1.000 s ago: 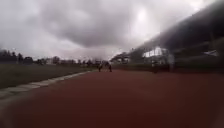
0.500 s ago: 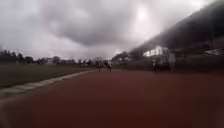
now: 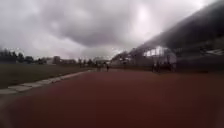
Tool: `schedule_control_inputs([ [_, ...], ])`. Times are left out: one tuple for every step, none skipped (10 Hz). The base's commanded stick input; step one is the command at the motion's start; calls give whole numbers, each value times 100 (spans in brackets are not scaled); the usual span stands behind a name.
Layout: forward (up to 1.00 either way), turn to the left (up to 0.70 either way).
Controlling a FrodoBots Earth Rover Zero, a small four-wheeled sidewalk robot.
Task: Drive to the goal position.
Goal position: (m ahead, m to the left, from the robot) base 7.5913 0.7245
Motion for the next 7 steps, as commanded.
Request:
schedule_control_inputs([
  [50,2],
  [50,2],
  [50,2],
  [50,2],
  [50,2],
  [50,2],
  [50,2],
])
